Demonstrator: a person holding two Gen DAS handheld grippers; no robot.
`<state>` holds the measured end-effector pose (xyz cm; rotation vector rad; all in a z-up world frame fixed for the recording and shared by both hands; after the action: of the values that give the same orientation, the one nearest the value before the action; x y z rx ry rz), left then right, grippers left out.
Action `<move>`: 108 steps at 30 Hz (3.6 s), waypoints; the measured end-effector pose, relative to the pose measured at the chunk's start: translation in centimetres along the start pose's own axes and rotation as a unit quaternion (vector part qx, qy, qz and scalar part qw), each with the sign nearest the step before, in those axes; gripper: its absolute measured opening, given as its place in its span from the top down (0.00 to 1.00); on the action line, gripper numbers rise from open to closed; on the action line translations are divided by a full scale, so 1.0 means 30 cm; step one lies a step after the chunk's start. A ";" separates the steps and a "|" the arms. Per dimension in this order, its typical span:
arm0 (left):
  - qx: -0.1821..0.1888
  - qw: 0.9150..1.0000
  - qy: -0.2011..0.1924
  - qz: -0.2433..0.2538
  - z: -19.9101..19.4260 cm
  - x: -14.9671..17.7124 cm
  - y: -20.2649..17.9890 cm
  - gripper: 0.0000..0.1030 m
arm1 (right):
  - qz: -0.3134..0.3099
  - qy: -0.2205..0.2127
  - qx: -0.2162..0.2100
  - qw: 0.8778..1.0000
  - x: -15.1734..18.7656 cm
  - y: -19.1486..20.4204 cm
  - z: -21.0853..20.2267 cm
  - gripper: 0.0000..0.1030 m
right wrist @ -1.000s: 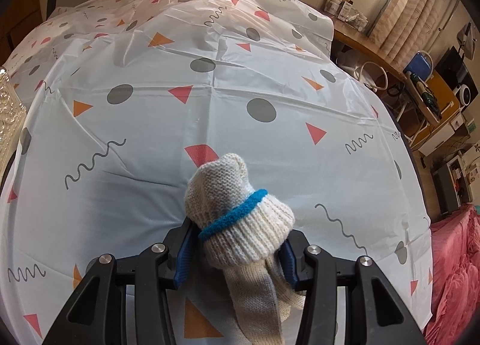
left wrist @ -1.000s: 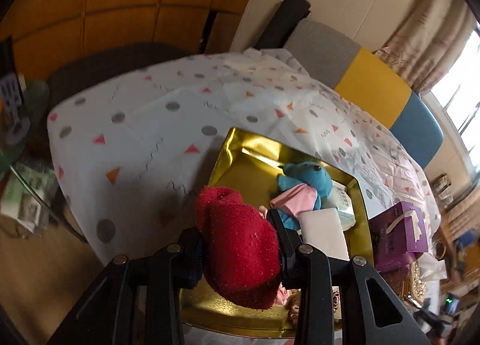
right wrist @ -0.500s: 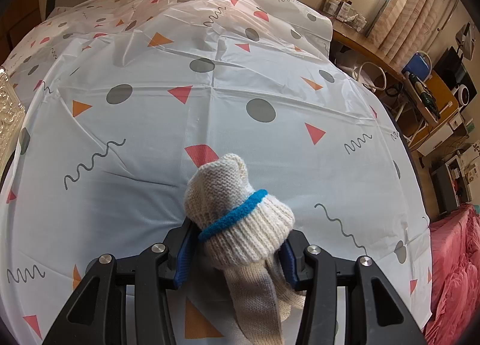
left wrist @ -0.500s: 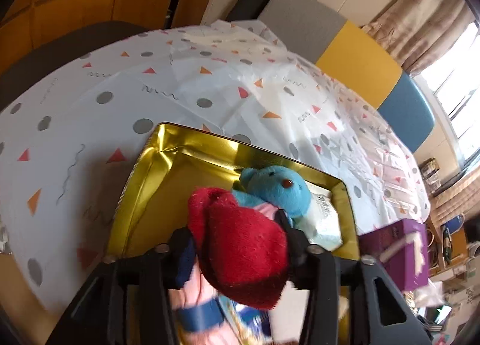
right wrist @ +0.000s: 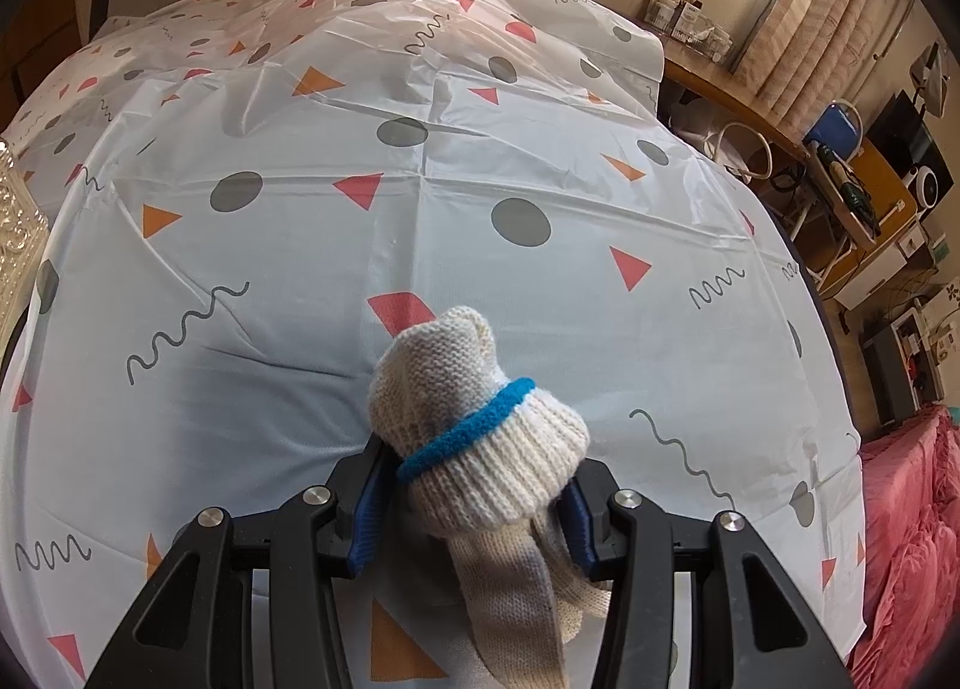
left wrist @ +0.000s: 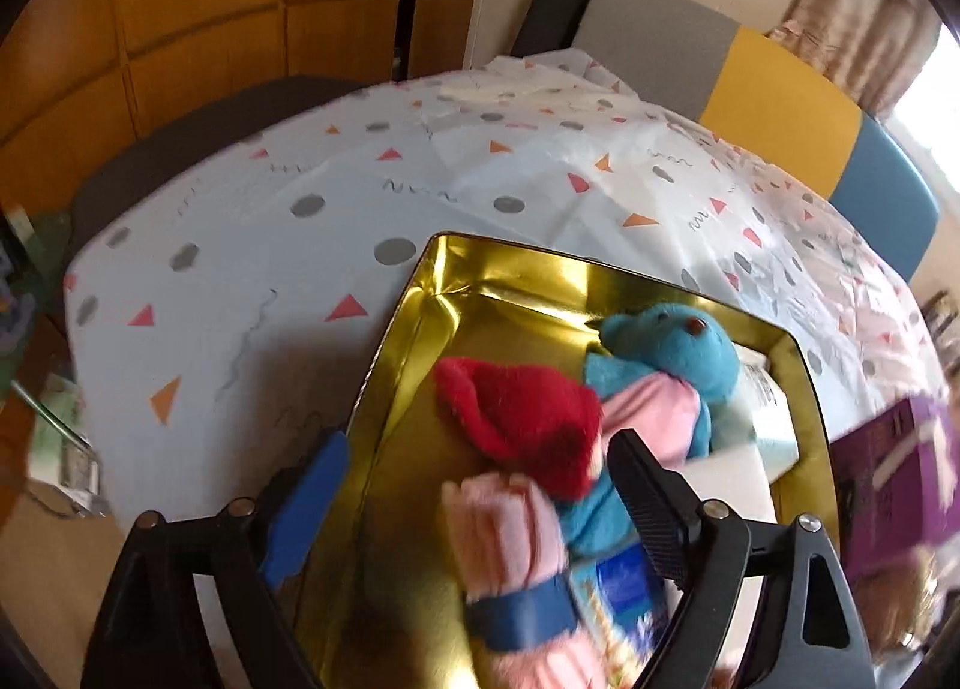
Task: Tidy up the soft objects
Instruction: 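Open the left tool to release the red cap beside the teddy bear, then carry the white knit glove over the gold tray with the right tool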
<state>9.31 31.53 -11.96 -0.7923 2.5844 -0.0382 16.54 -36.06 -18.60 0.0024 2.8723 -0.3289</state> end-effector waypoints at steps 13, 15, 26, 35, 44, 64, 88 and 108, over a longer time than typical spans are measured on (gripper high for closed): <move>-0.026 0.998 -0.052 0.013 -0.158 0.164 -0.025 0.00 | 0.001 0.000 -0.001 1.000 0.001 0.000 -0.003 0.53; -0.033 0.998 -0.047 0.018 -0.159 0.182 -0.027 0.00 | 0.002 0.001 -0.003 1.000 0.000 -0.001 -0.002 0.54; -0.032 0.995 -0.086 0.049 -0.217 0.220 -0.061 0.00 | 0.068 0.035 -0.043 0.996 -0.004 -0.032 0.015 0.53; -0.029 0.993 -0.099 0.062 -0.248 0.231 -0.062 0.00 | 0.133 0.057 -0.021 0.989 0.001 -0.026 0.008 0.54; -0.017 0.992 -0.104 0.067 -0.272 0.243 -0.058 0.00 | 0.124 0.066 -0.045 0.989 0.026 0.041 -0.018 0.58; 0.001 0.991 -0.101 0.083 -0.289 0.267 -0.047 0.00 | 0.117 -0.003 -0.123 0.985 -0.178 0.184 -0.310 0.64; -0.021 0.992 -0.107 0.067 -0.300 0.255 0.044 0.00 | -0.268 -0.126 -0.278 0.914 -0.072 1.427 -0.993 0.63; -0.063 0.991 -0.116 0.012 -0.315 0.237 0.206 0.00 | -0.266 -0.092 -0.240 0.929 0.068 1.723 -0.696 0.35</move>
<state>-3.12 31.94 -7.16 -0.7614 2.3927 0.2130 10.97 18.91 -10.89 -0.8542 2.6360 0.2796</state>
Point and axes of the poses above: each gripper's, at about its wrist camera, not at the fingertips, and z roughly the way its jaws point, y to its left, x to its underside, the point moved 7 cm from there along z, roughly the way its jaws point, and after that the axes turned 14 degrees about y, right-handed, at the moved point
